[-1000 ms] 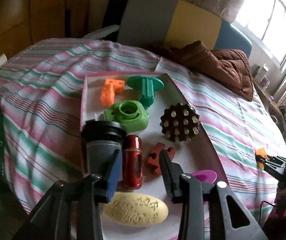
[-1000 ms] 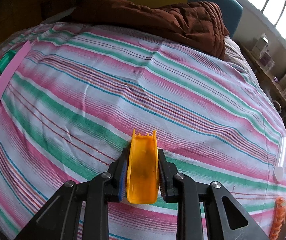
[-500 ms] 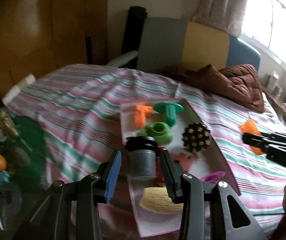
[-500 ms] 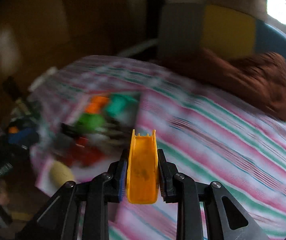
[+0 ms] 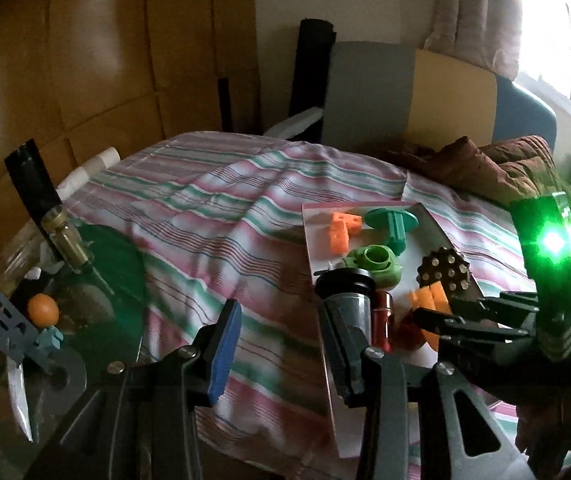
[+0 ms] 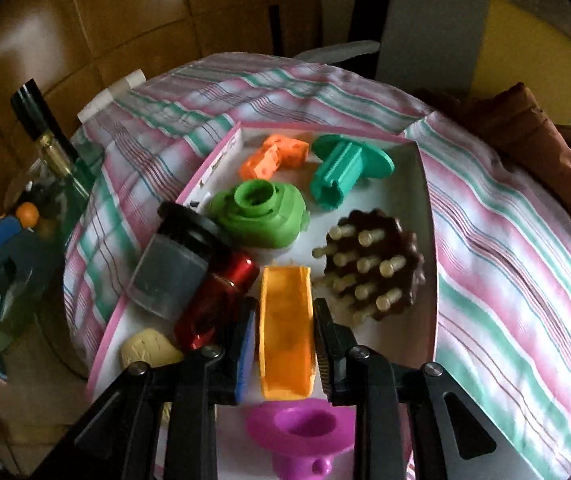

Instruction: Organize rigid objects

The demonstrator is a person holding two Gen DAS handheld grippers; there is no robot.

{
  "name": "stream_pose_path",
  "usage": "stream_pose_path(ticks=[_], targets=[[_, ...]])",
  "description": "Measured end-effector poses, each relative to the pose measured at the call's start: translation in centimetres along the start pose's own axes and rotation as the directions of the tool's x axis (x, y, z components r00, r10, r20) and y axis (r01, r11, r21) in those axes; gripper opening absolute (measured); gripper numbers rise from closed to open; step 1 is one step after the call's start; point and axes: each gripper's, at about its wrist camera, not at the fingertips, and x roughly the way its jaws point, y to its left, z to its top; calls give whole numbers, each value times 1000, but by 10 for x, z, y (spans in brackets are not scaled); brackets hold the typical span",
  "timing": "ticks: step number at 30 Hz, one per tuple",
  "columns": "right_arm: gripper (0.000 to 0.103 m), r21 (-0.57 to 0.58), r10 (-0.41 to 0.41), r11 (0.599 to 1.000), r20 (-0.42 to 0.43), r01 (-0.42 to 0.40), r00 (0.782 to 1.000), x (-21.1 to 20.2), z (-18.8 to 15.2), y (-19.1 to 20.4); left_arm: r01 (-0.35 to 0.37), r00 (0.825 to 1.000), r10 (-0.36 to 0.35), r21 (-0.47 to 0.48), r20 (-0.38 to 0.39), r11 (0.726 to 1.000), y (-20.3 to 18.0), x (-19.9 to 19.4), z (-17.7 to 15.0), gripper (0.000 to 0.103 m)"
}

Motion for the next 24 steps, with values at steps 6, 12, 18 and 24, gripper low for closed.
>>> stream_pose_path(ticks=[6, 12, 18, 24], targets=[[61, 70, -37, 997, 116, 29, 993, -36, -11, -7, -9, 1000, 9, -6, 10, 1000, -7, -9, -3, 41], [74, 131, -168, 981, 215, 142, 962, -70, -26, -1, 40, 999, -40, -33, 22, 999, -14, -18, -10, 41], [75, 212, -233, 959, 203, 190, 951, -87, -51, -5, 14, 998, -14, -5, 67, 1000, -24, -29, -21, 41], [75, 237, -256, 949, 194, 208, 947, -94, -69, -5, -11, 990, 9, 8, 143, 1000, -27, -44, -24, 38]])
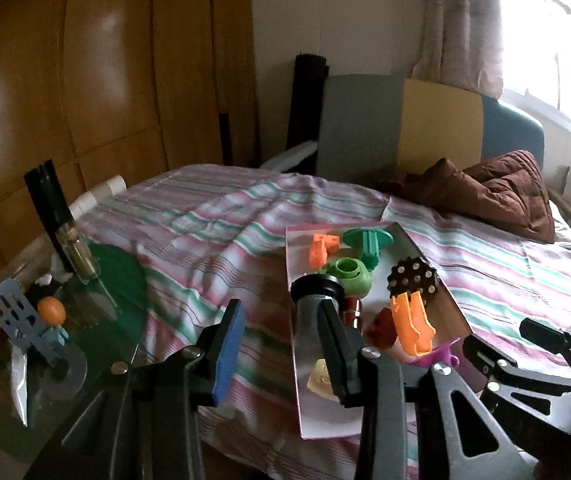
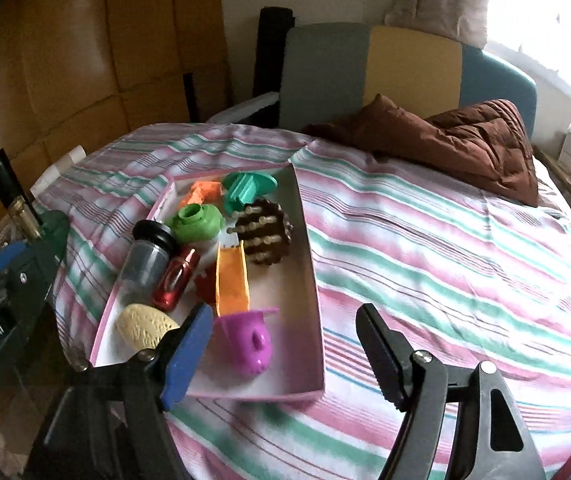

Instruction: Organize rigid objects

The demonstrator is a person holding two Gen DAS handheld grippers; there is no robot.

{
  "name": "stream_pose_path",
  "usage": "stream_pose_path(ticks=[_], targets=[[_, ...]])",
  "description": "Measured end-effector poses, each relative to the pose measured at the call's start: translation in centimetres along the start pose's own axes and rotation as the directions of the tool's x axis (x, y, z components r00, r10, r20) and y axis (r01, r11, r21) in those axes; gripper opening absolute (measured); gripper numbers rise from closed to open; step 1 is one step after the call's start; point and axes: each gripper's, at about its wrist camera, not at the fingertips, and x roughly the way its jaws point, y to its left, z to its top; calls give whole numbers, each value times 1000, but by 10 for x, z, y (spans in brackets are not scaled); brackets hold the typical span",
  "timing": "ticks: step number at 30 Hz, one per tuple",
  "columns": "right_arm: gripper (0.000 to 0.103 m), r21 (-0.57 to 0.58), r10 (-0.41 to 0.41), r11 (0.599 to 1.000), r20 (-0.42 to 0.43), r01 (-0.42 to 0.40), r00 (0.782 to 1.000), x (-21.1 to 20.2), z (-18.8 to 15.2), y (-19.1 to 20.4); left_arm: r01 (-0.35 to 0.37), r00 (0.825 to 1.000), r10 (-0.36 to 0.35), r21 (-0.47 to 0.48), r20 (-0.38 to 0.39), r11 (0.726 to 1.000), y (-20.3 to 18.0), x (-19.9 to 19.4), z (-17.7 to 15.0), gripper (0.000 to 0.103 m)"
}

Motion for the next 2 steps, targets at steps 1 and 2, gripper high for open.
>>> stream_pose_path(ticks=[1, 2], targets=[[75, 1, -3, 1000, 3, 3, 1000, -2, -1, 0, 11, 1000, -11, 2, -7, 1000, -1, -1, 0, 38], [75, 0, -9, 1000, 5, 9, 1000, -3, -2, 0, 14, 1000, -14, 1, -17, 1000, -1, 0, 0, 38]])
